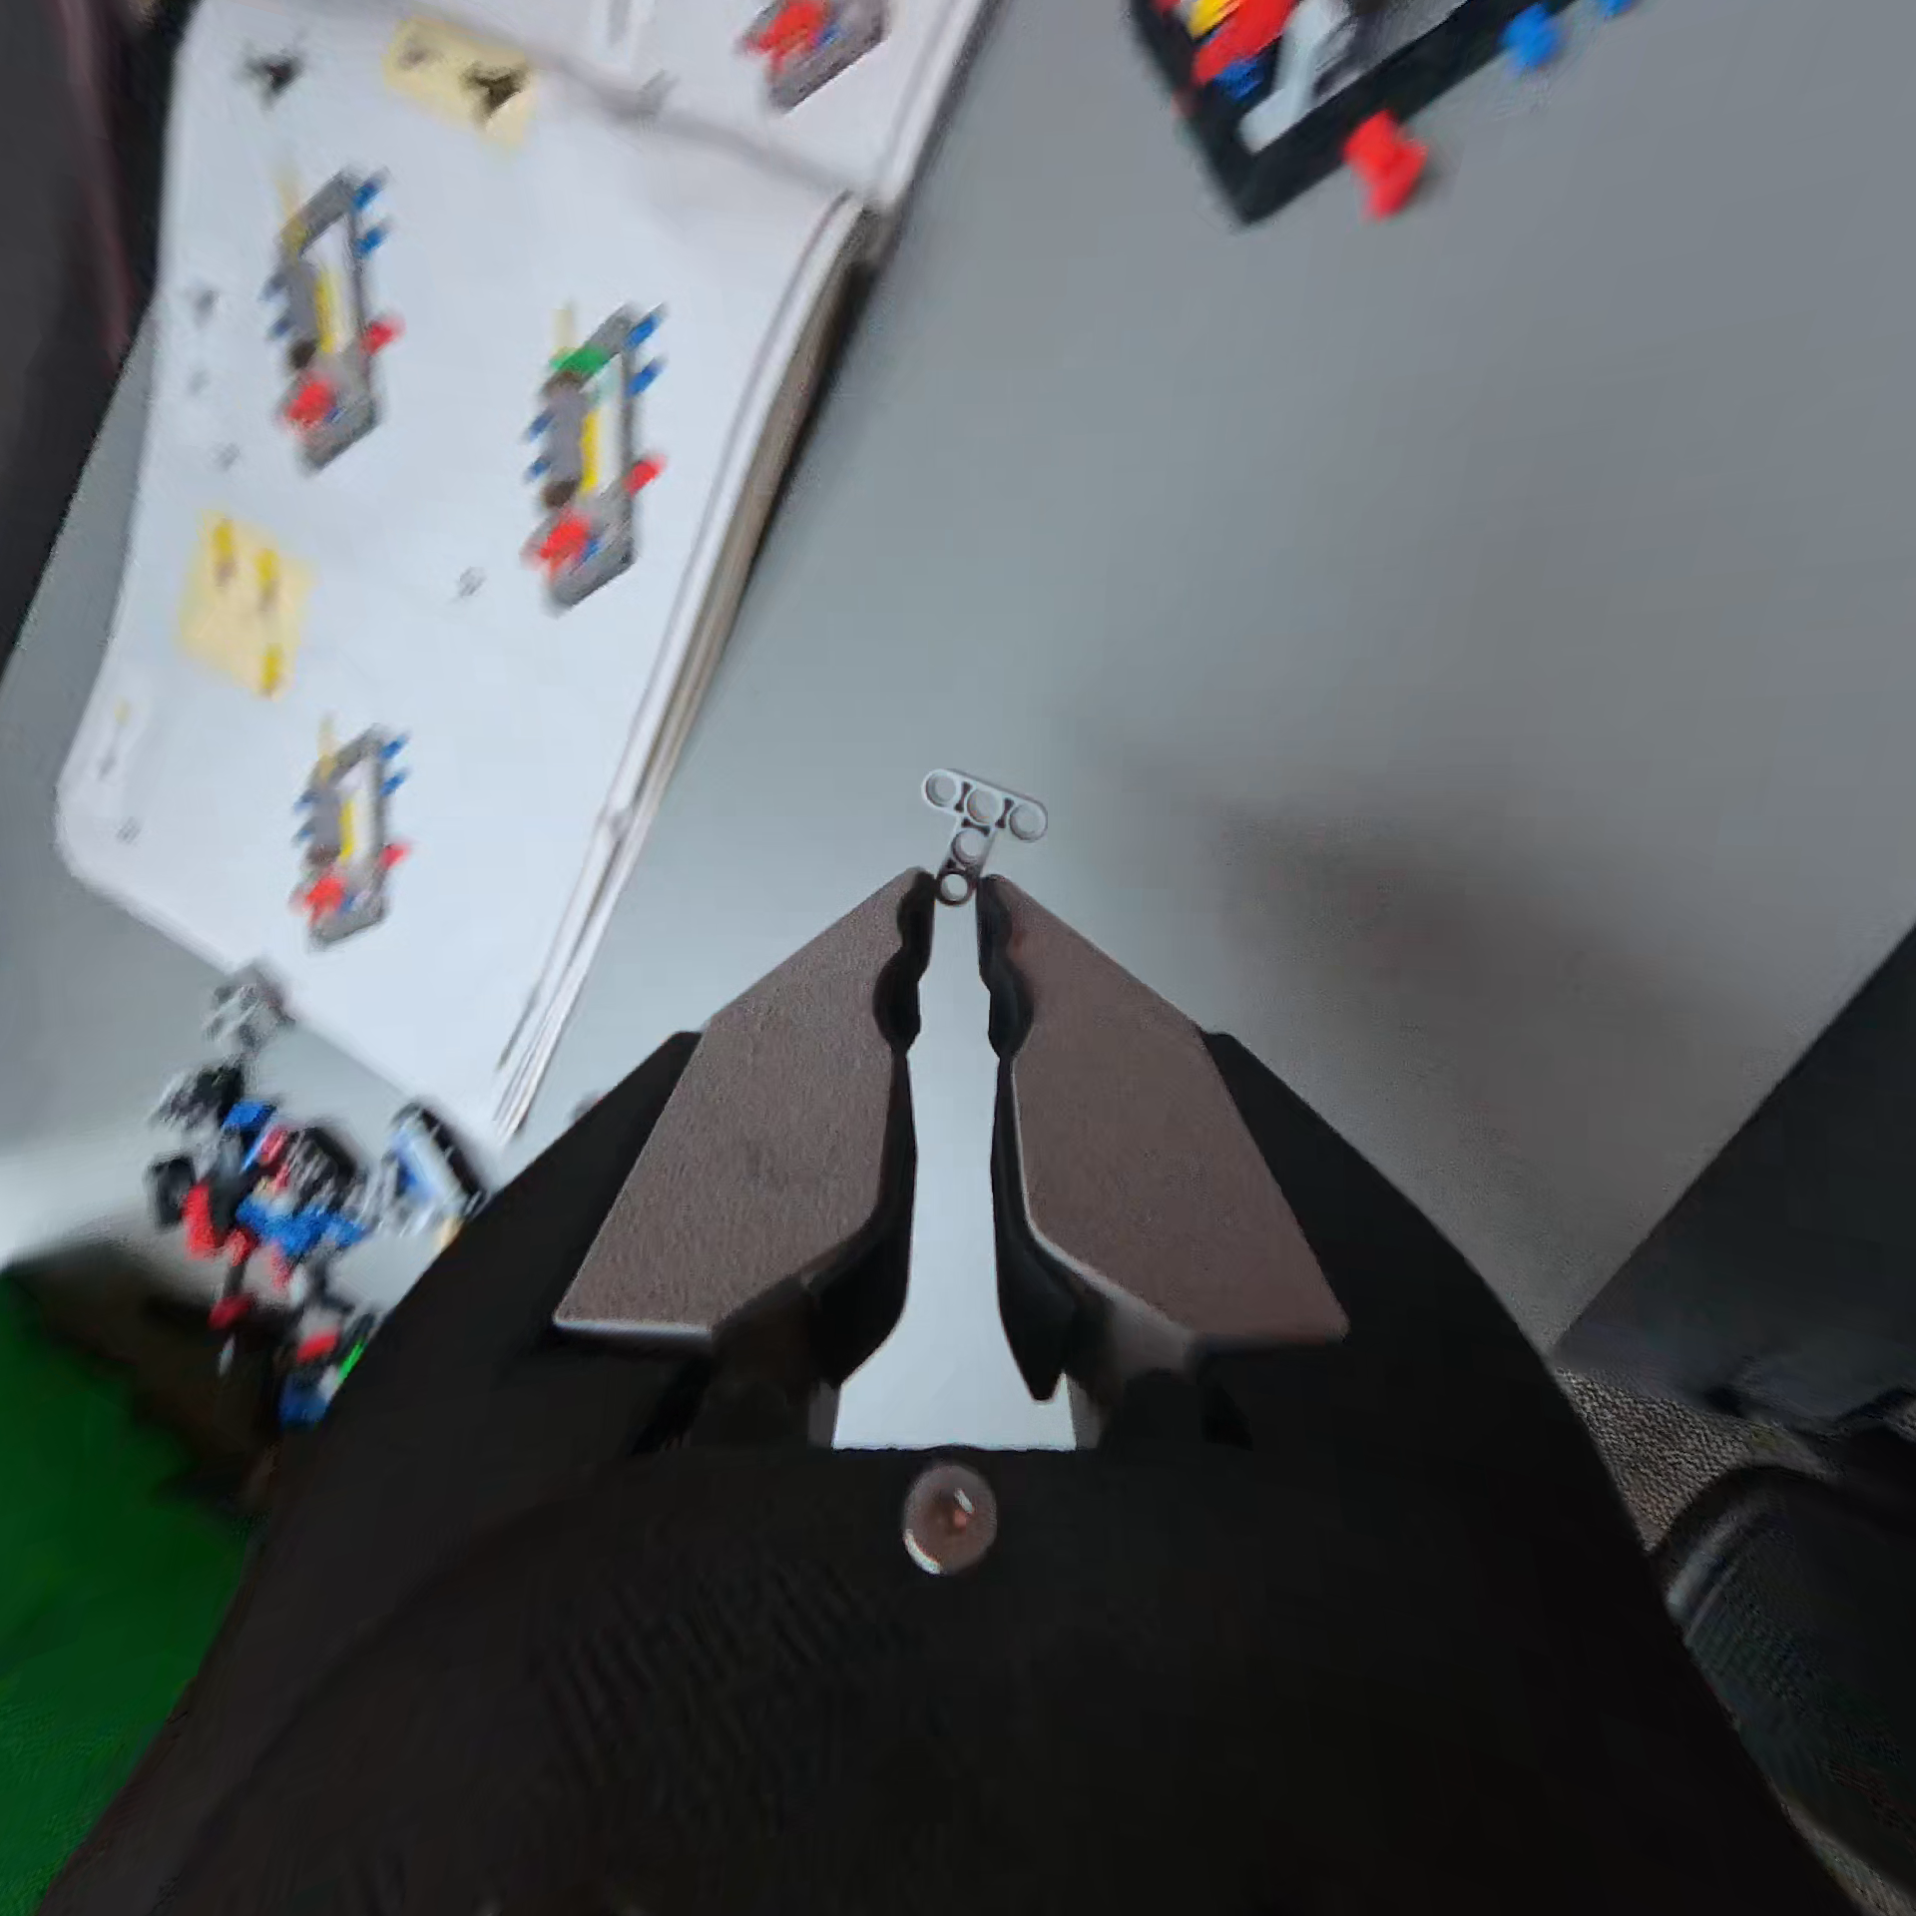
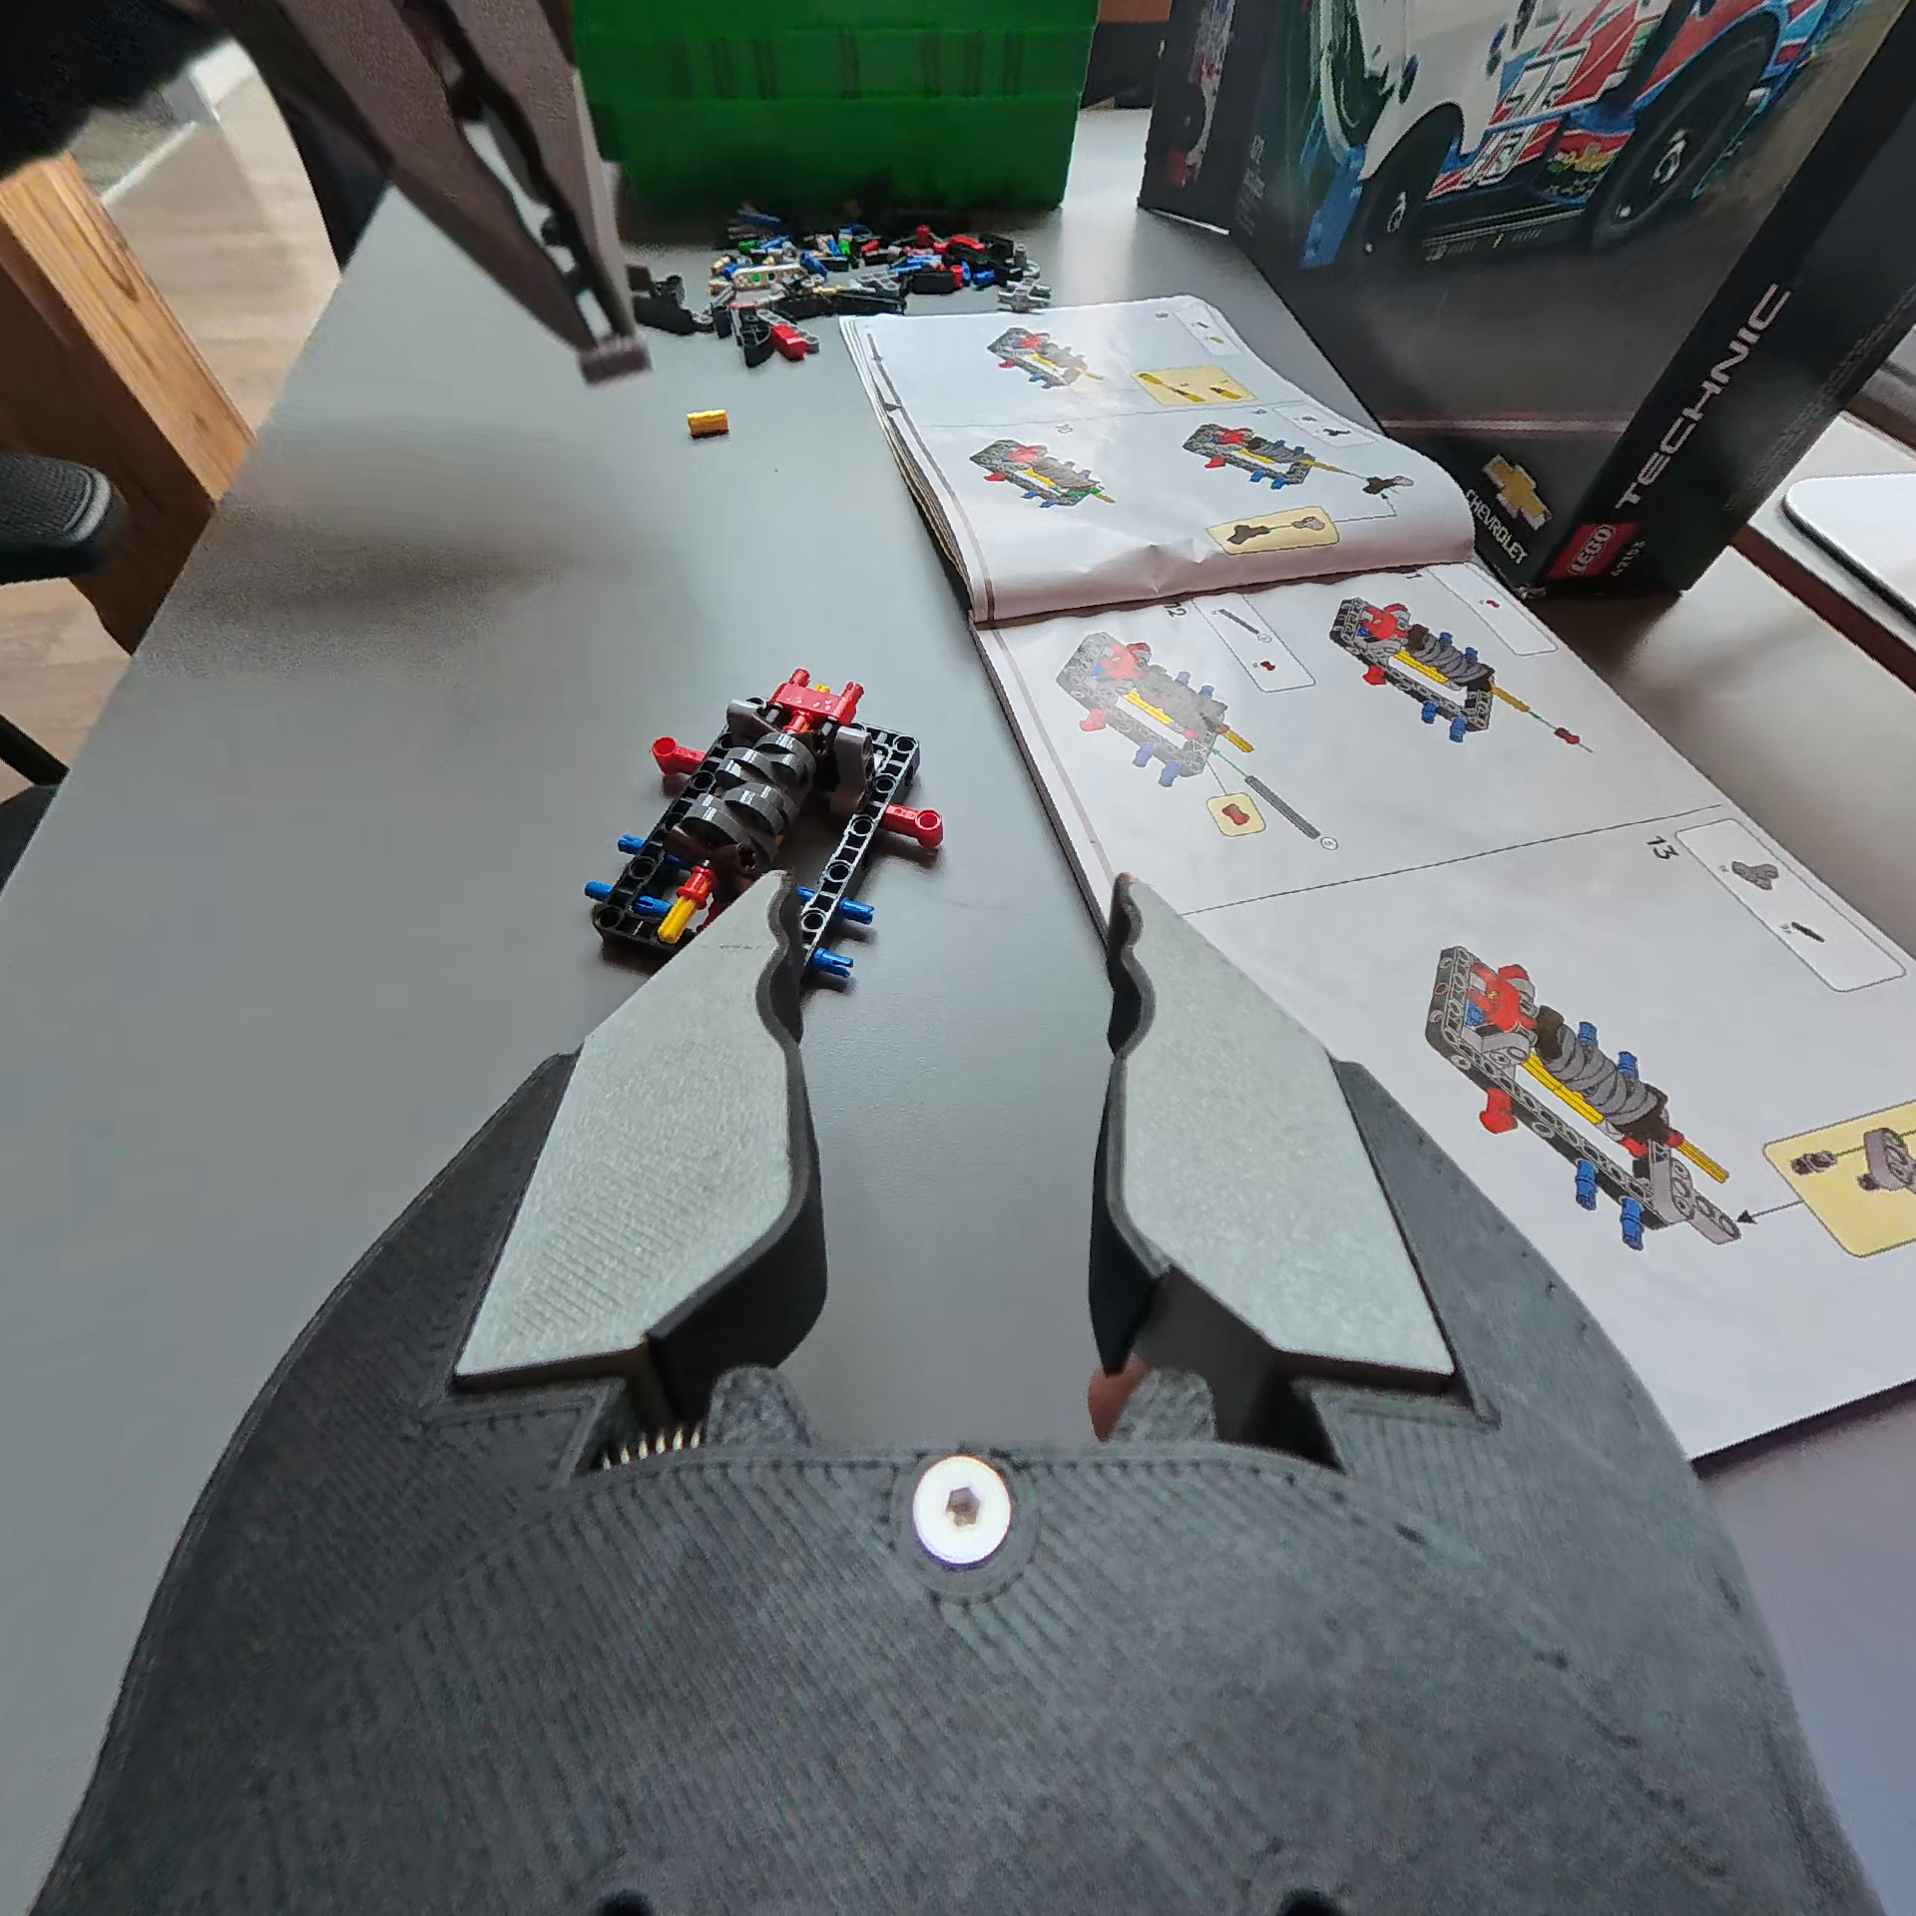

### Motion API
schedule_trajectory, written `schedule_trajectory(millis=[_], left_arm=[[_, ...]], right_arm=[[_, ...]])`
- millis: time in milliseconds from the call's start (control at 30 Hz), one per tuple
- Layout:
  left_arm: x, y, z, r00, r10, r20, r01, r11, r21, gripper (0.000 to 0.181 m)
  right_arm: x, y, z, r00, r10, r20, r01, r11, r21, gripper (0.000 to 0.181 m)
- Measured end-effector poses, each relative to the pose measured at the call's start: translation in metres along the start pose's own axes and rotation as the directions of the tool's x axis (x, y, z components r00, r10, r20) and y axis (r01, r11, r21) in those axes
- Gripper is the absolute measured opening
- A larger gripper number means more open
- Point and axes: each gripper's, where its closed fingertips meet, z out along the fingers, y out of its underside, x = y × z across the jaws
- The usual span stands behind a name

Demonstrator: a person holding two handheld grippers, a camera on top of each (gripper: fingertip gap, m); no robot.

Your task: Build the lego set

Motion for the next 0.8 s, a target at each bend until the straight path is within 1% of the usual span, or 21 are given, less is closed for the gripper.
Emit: schedule_trajectory(millis=[33, 100, 200, 233, 333, 500, 567, 633, 700, 800], left_arm=[[0.018, -0.015, 0.014, 0.999, 0.028, -0.035, -0.027, 1.0, 0.016, 0.006], [0.047, -0.033, 0.041, 0.993, 0.053, -0.102, -0.053, 0.999, 0.005, 0.006], [0.062, -0.044, 0.067, 0.992, 0.087, -0.094, -0.09, 0.996, -0.025, 0.007], [0.064, -0.052, 0.069, 0.992, 0.091, -0.091, -0.091, 0.996, 0.006, 0.006], [0.072, -0.059, 0.071, 0.989, 0.072, -0.128, -0.068, 0.997, 0.036, 0.007], [0.074, -0.057, 0.064, 0.986, 0.009, -0.169, 0.009, 0.995, 0.101, 0.012], [0.072, -0.051, 0.057, 0.985, -0.037, -0.169, 0.059, 0.99, 0.127, 0.019], [0.073, -0.036, 0.047, 0.977, -0.115, -0.178, 0.14, 0.981, 0.135, 0.023], [0.071, -0.007, 0.033, 0.97, -0.193, -0.145, 0.214, 0.967, 0.142, 0.023], [0.052, 0.047, 0.007, 0.94, -0.338, -0.044, 0.34, 0.925, 0.168, 0.017]], right_arm=[[0.0, 0.0, 0.0, 1.0, -0.002, -0.004, 0.002, 1.0, 0.002, 0.056], [0.0, 0.0, -0.001, 1.0, -0.003, -0.009, 0.003, 1.0, 0.005, 0.056], [0.0, 0.0, -0.002, 1.0, 0.0, -0.007, 0.0, 1.0, 0.006, 0.055], [0.0, 0.0, -0.002, 1.0, 0.001, -0.004, -0.001, 1.0, 0.005, 0.055], [-0.001, 0.001, -0.001, 1.0, 0.003, 0.01, -0.003, 1.0, -0.005, 0.055], [-0.002, 0.001, 0.0, 1.0, 0.006, 0.021, -0.006, 1.0, -0.007, 0.054], [-0.004, 0.002, 0.001, 0.999, 0.009, 0.033, -0.008, 1.0, -0.017, 0.054], [-0.004, 0.004, 0.002, 0.999, 0.011, 0.039, -0.01, 1.0, -0.028, 0.054], [-0.005, 0.003, 0.001, 0.999, 0.002, 0.035, -0.001, 1.0, -0.024, 0.054], [-0.006, 0.005, 0.002, 0.999, -0.003, 0.038, 0.004, 0.999, -0.034, 0.054]])
